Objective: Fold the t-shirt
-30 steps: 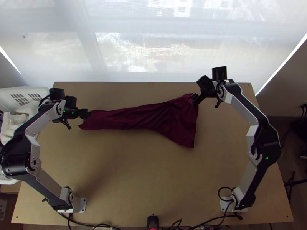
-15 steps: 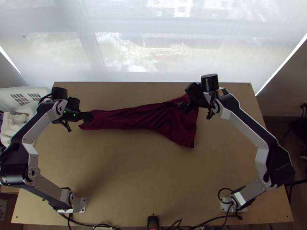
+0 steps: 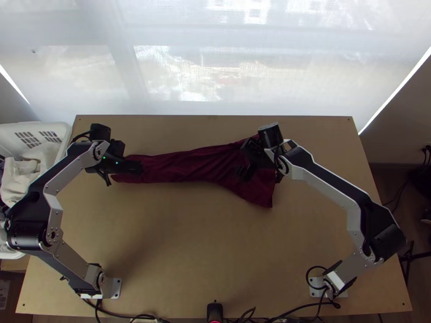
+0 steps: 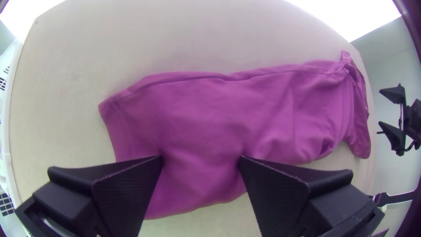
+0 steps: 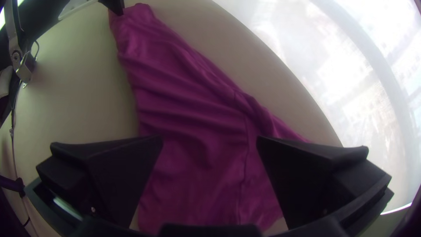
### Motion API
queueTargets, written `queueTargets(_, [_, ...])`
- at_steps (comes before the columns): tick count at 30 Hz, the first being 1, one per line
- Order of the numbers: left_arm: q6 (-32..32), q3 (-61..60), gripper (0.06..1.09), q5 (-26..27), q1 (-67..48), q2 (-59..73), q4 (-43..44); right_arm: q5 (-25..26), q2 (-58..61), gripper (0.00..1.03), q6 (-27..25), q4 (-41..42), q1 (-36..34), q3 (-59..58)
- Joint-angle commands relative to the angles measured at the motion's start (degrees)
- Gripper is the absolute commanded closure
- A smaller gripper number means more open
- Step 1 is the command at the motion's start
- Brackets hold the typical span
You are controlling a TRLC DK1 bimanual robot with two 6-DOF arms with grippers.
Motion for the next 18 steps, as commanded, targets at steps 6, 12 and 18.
queueTargets(6, [-0.3,2.2,0.27,-1.1,-1.0,4.7,0.0,0.5,2.8,0.04,-0.6,2.2,1.4,-3.0])
queueTargets(12, [-0.8,2.2,0.5,-1.0,-1.1,5.6,0.0,0.6,5.6,0.04,-0.5,3.0,2.4,-2.3])
queueTargets(18, [-0.8,3.0,0.88,-0.9,-1.1,5.4,-0.1,0.8,8.5,0.04,-0.5,3.0,2.3,-2.1])
